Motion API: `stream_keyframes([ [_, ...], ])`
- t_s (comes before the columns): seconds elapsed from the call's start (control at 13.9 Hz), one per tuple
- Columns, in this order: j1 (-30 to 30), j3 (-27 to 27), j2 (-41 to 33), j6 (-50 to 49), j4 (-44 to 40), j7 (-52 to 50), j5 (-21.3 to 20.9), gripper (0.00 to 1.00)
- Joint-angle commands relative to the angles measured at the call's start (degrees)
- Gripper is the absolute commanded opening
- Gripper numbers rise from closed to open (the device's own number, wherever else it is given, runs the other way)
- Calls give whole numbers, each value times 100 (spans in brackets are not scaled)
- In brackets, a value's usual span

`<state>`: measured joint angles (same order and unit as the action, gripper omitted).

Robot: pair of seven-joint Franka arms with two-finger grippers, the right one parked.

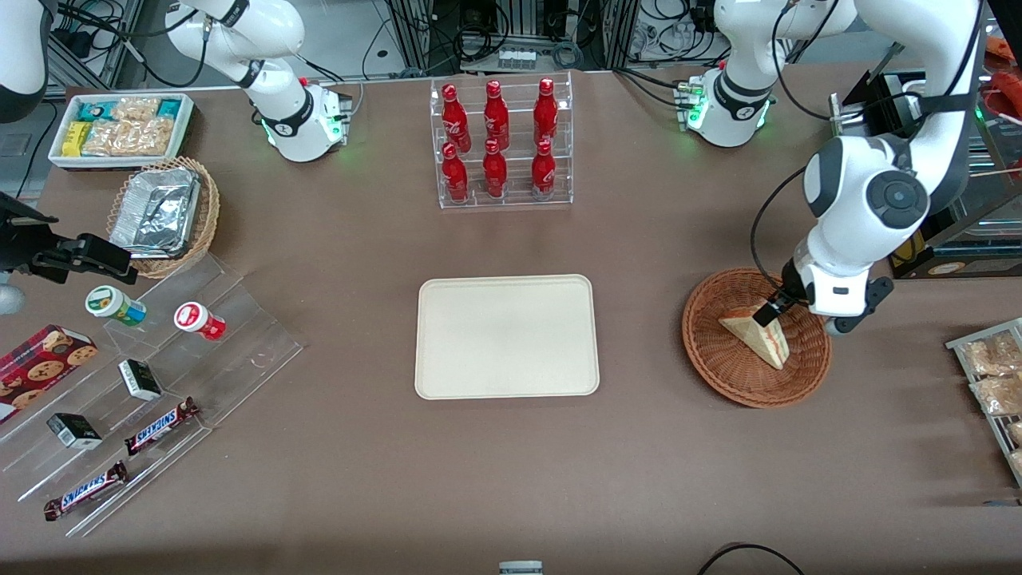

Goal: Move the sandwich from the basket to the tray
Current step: 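Lower the left gripper and close it on the wrapped sandwich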

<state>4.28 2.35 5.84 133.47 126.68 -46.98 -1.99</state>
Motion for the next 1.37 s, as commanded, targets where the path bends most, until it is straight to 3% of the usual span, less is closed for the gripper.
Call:
stream_keyframes([
  [0.0, 3, -24, 180, 327, 32, -74, 6, 100],
  [0.72, -41, -51, 699, 575, 172, -56, -47, 100],
  [0.79, -41, -51, 751, 592, 164, -74, -38, 91],
  [0.86, -41, -51, 769, 601, 155, -74, -47, 59],
  [0.94, -41, -51, 770, 593, 103, -65, -38, 33],
  [1.01, -41, -59, 770, 575, 41, -65, -38, 13],
  [1.08, -41, -59, 770, 575, 41, -65, -38, 1],
  [1.3, -41, -59, 717, 461, -134, -48, -38, 0],
])
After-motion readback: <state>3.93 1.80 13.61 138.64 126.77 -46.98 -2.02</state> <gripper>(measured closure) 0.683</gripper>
